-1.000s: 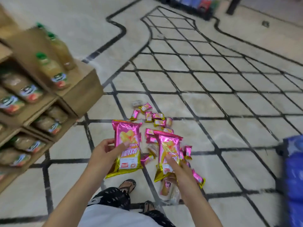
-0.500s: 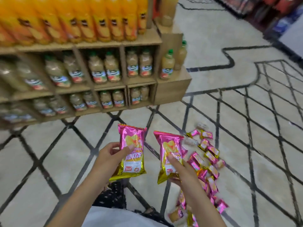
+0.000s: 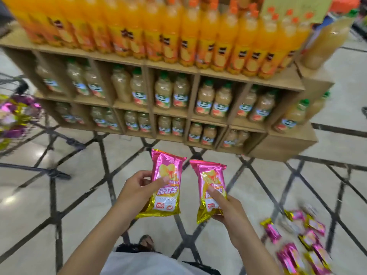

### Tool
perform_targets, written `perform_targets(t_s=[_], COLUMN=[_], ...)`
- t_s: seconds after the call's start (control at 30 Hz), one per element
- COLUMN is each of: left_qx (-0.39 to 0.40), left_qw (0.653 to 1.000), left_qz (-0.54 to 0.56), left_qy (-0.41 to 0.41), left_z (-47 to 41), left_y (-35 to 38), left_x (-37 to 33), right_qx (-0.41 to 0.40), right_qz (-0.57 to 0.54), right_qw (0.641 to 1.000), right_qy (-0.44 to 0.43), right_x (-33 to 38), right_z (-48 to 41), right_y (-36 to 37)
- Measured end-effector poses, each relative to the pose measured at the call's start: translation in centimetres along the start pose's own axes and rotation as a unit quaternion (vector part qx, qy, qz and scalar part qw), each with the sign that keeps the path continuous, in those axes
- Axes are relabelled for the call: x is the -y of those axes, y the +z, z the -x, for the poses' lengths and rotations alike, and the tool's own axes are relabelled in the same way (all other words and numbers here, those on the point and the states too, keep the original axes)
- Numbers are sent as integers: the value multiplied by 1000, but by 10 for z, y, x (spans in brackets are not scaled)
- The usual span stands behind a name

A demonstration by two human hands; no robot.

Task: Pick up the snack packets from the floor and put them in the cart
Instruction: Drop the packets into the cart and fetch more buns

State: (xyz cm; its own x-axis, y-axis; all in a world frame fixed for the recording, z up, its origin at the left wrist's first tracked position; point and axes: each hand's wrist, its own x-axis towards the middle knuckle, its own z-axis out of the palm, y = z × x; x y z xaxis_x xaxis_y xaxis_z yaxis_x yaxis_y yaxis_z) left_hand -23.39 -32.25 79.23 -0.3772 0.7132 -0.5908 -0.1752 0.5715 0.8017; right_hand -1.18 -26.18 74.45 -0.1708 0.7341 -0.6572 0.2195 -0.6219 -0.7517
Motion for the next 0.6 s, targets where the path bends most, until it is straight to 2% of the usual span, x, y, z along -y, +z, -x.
perform_targets(t_s=[0.3,0.6], left_qx=[-156,-239], left_qw=[982,949], left_qz=[91,183], left_qy=[-46,-89], left_z=[-37,-79], left_y=[-174,-258], left_x=[13,22], right_qx=[155,212], right_qz=[97,183], right_qw=[983,960], right_qy=[2,21], right_x=[57,102], right_z=[-58,-115], right_y=[193,301])
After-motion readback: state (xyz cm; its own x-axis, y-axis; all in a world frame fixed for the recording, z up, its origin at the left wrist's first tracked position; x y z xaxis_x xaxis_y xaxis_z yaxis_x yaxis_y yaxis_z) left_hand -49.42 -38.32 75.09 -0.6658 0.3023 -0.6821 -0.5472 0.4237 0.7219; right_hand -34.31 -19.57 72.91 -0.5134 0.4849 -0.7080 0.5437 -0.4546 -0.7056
